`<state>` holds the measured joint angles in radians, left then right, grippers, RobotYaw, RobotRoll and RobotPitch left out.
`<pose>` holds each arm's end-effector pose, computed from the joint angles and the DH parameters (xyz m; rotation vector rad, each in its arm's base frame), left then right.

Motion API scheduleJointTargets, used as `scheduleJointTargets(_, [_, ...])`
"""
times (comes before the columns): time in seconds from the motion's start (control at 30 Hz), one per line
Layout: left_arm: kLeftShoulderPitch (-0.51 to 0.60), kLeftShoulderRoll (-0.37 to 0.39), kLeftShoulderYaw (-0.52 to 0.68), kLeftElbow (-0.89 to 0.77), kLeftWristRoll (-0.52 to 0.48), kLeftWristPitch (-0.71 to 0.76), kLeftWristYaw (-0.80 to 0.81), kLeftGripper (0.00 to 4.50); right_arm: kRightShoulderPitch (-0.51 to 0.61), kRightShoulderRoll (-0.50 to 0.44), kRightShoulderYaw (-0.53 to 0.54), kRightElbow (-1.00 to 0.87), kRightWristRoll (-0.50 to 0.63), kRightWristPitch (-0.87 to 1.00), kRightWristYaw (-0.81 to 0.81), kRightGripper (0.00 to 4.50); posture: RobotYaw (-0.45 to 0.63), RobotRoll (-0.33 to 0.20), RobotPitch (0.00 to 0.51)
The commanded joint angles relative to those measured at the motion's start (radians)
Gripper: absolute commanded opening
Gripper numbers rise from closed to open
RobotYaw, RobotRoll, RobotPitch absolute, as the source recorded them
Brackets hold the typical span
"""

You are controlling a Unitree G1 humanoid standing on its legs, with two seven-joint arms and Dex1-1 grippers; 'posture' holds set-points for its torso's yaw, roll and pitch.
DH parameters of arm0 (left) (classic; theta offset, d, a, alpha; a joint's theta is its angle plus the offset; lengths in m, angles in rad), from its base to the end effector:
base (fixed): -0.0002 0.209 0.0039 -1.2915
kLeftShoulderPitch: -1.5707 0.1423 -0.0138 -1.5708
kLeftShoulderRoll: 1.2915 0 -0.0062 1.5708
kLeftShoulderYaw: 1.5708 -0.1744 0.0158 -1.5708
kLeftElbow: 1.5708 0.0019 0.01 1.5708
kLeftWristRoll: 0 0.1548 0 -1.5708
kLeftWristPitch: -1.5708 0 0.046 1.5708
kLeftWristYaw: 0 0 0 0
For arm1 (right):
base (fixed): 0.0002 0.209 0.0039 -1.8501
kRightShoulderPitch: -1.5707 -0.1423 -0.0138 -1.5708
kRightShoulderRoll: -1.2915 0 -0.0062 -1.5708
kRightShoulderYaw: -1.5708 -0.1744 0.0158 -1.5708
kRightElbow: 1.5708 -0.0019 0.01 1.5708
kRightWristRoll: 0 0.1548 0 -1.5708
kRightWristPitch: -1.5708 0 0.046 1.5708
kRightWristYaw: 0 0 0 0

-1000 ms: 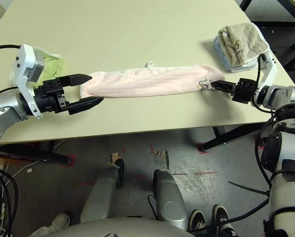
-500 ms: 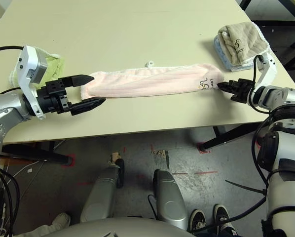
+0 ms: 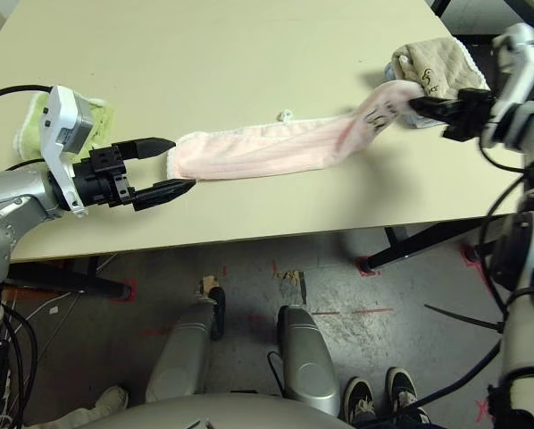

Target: Fold the towel and set it aside.

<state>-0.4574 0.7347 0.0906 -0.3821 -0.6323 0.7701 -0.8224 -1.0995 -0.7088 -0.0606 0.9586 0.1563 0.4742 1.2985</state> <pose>0.2463 0.2098 0.2379 0.2247 0.0583 -1.0147 0.3442 -0.3033 0.2359 -0.0197 0.3122 0.8724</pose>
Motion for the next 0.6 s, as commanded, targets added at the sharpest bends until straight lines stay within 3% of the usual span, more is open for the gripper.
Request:
scheduleJointTargets(0.03, [0.008, -0.007, -0.016, -0.019, 0.003, -0.002, 0.01, 4.5, 0.058, 0.04, 0.043, -0.091, 0.002, 0.043, 0.017, 0.07, 0.08, 0.0, 0.225])
scheduleJointTargets(0.33, [0.032, -0.019, -0.012, -0.055, -0.011, 0.018, 0.048, 4.5, 0.119, 0.098, 0.099, -0.209, 0.022, 0.112, 0.054, 0.07, 0.11, 0.0, 0.232])
scheduleJointTargets(0.6, [0.033, -0.027, -0.018, -0.064, -0.01, 0.023, 0.064, 4.5, 0.138, 0.064, 0.147, -0.291, 0.038, 0.17, 0.143, 0.07, 0.11, 0.0, 0.231])
